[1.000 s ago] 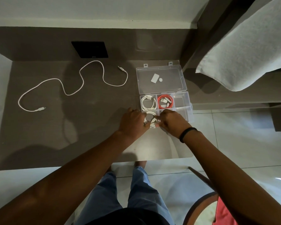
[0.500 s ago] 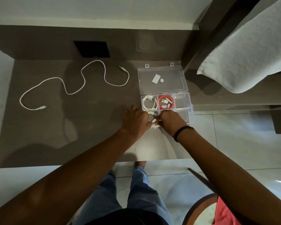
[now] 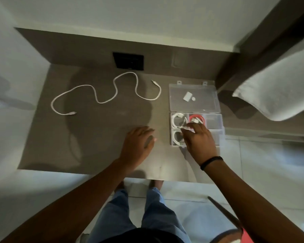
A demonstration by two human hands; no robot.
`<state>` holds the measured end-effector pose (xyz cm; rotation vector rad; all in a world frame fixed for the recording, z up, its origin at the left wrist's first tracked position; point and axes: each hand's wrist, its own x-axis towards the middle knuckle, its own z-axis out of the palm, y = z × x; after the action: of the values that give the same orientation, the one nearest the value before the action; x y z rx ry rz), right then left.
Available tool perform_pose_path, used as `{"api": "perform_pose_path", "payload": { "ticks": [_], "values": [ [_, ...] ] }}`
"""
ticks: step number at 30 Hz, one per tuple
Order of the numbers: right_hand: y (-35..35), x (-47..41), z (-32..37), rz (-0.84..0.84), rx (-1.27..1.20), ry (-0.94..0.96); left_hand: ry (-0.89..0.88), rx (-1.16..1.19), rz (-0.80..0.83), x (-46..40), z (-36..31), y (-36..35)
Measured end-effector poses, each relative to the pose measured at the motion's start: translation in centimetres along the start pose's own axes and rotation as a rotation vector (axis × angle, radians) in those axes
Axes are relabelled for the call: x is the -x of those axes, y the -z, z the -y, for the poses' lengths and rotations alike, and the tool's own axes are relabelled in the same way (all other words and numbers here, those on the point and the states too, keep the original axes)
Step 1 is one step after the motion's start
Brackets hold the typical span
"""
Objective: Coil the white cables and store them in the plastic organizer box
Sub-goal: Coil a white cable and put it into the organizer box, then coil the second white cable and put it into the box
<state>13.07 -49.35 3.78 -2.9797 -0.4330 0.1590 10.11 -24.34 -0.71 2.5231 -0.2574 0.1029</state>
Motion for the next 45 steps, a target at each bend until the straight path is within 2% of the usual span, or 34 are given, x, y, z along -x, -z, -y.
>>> {"api": "perform_pose_path", "payload": {
  "ticks": [4, 8, 10, 12, 15, 18, 21, 23, 26, 28, 31, 33, 34, 36, 38, 39, 41, 44, 45],
  "values": [
    [2.6, -5.3, 5.9, -0.195, -0.077, 0.173, 0.263, -0.048, -0.204, 2.5, 7.7, 6.2],
    [3.8, -11.7, 15.9, -0.172, -0.217, 0.406, 0.692, -0.082, -0.433, 3.0, 15.8, 11.4],
    [3.2, -15.4, 21.4, -0.108, -0.217, 0.501, 0.934, -0.025, -0.426, 1.9, 19.3, 13.3],
    [2.0, -18.9, 26.4, -0.055, -0.245, 0.568, 1.036, 0.023, -0.379, 0.4, 22.1, 14.4],
    [-0.7, -23.8, 32.9, 0.022, -0.249, 0.630, 1.007, -0.044, -0.406, -1.9, 25.1, 15.0],
    [-3.6, -27.1, 36.8, 0.107, -0.131, 0.612, 0.952, -0.109, -0.306, -3.7, 26.7, 14.5],
    [-5.9, -28.9, 37.9, 0.185, -0.043, 0.610, 0.907, 0.325, -0.433, -3.9, 27.0, 14.1],
    [-6.8, -29.9, 37.7, 0.159, -0.020, 0.624, 0.924, 0.662, -0.490, -3.6, 26.3, 14.8],
    [-6.9, -29.8, 36.9, 0.156, -0.271, 0.570, 0.955, 1.223, -0.508, -3.3, 24.8, 16.6],
    [-6.2, -28.5, 36.3, 0.208, -0.464, 0.460, 0.854, 1.584, -0.517, -3.3, 23.4, 18.1],
    [-5.9, -25.0, 35.6, 0.335, -0.495, 0.471, 0.660, 1.834, -0.582, -3.6, 21.5, 19.8],
    [-5.3, -21.9, 35.3, 0.410, -0.444, 0.576, 0.660, 1.799, -0.627, -3.9, 20.5, 20.5],
    [-4.8, -20.7, 35.0, 0.427, -0.427, 0.632, 0.683, 1.668, -0.623, -3.8, 20.2, 20.8],
    [-3.1, -19.0, 34.0, 0.391, -0.390, 0.710, 0.712, 1.251, -0.547, -3.1, 19.7, 21.1],
    [-0.3, -18.3, 32.8, 0.312, -0.360, 0.757, 0.635, 0.810, -0.450, -2.0, 19.0, 21.2],
    [1.3, -18.3, 32.1, 0.270, -0.356, 0.763, 0.595, 0.683, -0.398, -1.3, 18.4, 21.2],
    [4.6, -18.7, 30.8, 0.160, -0.366, 0.755, 0.584, 0.722, -0.286, 0.1, 16.9, 21.4],
    [7.8, -19.0, 28.9, 0.017, -0.465, 0.681, 0.539, 1.096, -0.084, 2.3, 13.6, 21.7],
    [8.2, -18.6, 28.6, -0.005, -0.532, 0.659, 0.527, 1.258, -0.063, 2.9, 12.2, 21.9]
  ]
}}
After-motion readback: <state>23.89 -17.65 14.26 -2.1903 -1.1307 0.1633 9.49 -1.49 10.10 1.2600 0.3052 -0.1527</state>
